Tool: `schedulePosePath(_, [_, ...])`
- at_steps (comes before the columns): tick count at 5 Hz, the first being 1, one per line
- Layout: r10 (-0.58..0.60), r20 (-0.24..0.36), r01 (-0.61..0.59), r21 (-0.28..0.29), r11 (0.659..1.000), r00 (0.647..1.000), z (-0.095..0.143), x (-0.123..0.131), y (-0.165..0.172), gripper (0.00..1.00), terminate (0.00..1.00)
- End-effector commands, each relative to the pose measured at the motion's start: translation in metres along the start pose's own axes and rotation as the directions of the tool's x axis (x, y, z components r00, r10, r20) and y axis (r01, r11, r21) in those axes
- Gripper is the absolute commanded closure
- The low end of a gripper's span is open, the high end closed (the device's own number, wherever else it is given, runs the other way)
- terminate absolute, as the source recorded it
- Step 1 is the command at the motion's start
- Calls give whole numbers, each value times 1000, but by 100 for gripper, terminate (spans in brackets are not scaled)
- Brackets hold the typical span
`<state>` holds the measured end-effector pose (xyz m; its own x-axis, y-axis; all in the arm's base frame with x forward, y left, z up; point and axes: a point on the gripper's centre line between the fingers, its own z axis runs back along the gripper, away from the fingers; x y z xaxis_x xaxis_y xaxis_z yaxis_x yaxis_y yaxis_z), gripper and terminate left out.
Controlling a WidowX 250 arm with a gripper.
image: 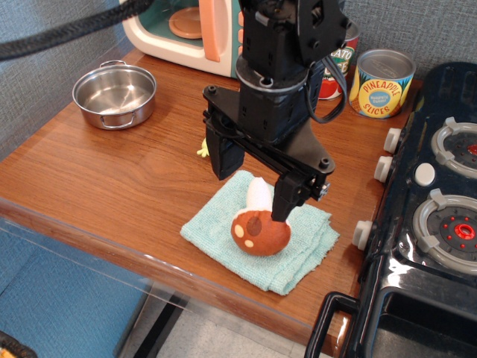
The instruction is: Move the yellow spoon to the left of the blue towel at the front edge of the table.
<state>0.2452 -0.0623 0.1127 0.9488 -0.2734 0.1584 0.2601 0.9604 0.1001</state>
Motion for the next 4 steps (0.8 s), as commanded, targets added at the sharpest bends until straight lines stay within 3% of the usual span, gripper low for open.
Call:
schedulePosePath(1, [0,0,0,0,1000,1000,0,0,0,0,0])
schedulePosePath(4, [238,36,-238,-12,971,971,-13,61,80,0,0])
